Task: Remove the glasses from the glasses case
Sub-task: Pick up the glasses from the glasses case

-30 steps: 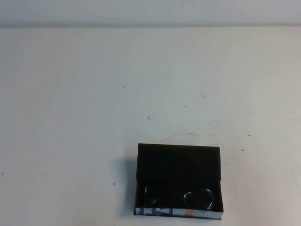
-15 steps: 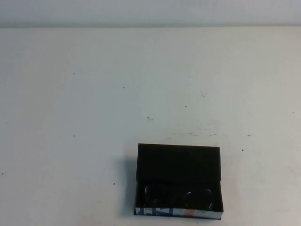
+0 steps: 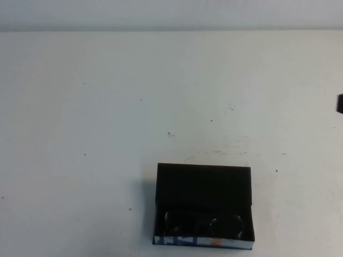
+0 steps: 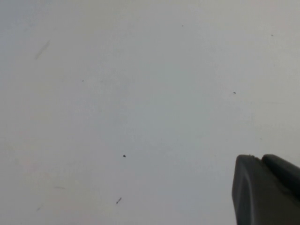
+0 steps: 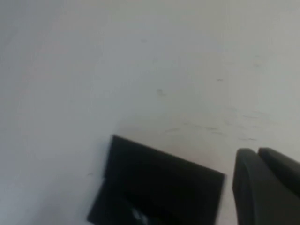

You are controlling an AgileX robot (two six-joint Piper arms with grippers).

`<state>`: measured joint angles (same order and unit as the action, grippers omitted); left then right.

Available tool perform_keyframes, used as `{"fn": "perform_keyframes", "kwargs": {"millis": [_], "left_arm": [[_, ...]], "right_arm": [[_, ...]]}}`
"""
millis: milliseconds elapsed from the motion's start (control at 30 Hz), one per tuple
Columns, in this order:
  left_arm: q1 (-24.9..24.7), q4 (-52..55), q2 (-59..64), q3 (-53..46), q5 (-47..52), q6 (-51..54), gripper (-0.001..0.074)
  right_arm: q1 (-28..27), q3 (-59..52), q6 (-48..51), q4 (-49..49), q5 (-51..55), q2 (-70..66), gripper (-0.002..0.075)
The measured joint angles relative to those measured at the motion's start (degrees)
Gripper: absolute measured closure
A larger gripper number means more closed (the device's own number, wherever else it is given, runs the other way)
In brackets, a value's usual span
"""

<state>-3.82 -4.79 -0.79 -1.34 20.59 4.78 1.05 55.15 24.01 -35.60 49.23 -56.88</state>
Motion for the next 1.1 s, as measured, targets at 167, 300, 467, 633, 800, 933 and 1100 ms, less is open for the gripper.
{"fn": "perform_keyframes", "kwargs": {"millis": [167,300,467,633,800,933,1100], "left_arm": [[0.0,0.0,0.0,0.0,0.0,0.0,0.0740],[0.0,0.0,0.0,0.0,0.0,0.0,0.0740],[0.0,0.0,0.0,0.0,0.0,0.0,0.0740],[0.0,0.0,0.0,0.0,0.0,0.0,0.0740],[0.0,0.0,0.0,0.0,0.0,0.0,0.0740],[0.0,0.0,0.0,0.0,0.0,0.0,0.0740],[0.0,0.0,0.0,0.0,0.0,0.0,0.0740]], "right_arm": [[0.0,2.5,19.0,-19.4,6.4,-6.0,0.0744],[0.0,3.6,27.6,-33.9,6.4,-9.1,0.0744],[0.0,3.9,42.0,-49.7,8.0,-12.3,0.0744],[0.0,8.6,51.6,-45.5,13.4,-15.6,0.0744],[2.6,16.9,49.3,-24.3,14.5,-16.6,0.0744],[9.5,22.0,41.6,-3.9,14.6,-16.7,0.0744],[19.3,22.8,34.8,10.0,16.4,-18.7,0.0744]]}}
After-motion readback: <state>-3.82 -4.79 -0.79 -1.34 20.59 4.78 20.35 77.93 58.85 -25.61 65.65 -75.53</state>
